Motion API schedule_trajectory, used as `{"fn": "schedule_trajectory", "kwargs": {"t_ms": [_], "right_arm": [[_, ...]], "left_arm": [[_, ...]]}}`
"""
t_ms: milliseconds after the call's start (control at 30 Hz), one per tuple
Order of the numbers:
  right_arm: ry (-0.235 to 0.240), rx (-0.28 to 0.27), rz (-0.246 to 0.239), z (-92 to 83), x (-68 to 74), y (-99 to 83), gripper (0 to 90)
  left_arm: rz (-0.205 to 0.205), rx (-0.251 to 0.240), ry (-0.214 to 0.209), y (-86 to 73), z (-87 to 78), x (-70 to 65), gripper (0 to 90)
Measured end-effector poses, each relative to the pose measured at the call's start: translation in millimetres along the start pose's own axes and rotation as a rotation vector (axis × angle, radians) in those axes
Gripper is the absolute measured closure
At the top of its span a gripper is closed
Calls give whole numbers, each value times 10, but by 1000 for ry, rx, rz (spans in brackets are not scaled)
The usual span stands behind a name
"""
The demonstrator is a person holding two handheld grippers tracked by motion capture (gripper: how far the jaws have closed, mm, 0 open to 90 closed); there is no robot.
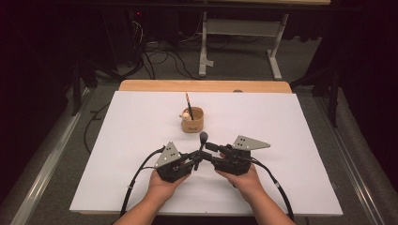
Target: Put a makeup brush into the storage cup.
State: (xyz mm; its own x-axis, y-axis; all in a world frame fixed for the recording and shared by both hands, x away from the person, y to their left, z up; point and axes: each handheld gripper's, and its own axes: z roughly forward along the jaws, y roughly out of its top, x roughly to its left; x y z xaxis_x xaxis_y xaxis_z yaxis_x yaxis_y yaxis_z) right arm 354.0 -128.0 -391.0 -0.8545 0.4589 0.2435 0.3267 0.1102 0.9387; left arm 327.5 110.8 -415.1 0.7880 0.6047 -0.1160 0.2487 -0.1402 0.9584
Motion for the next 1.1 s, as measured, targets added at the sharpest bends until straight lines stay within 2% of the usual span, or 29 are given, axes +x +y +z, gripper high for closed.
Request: {"fn": "schedule_trajectory", "kwargs": {"t_ms": [133,433,667,1100], "right_arm": [[-15,3,-11,-30,-10,16,522],[-80,26,-49,-80,-32,33,403],[-128,42,-56,-144,-91,28,321],[-230,82,-78,-398,-250,-4,219]], "left_arm": [[-4,-1,10,-1,-20,32,786],[-13,-14,34,7,-89,110,786],[-21,-26,51,21,-156,158,786],[-32,-50,76,48,-244,225,786]]}}
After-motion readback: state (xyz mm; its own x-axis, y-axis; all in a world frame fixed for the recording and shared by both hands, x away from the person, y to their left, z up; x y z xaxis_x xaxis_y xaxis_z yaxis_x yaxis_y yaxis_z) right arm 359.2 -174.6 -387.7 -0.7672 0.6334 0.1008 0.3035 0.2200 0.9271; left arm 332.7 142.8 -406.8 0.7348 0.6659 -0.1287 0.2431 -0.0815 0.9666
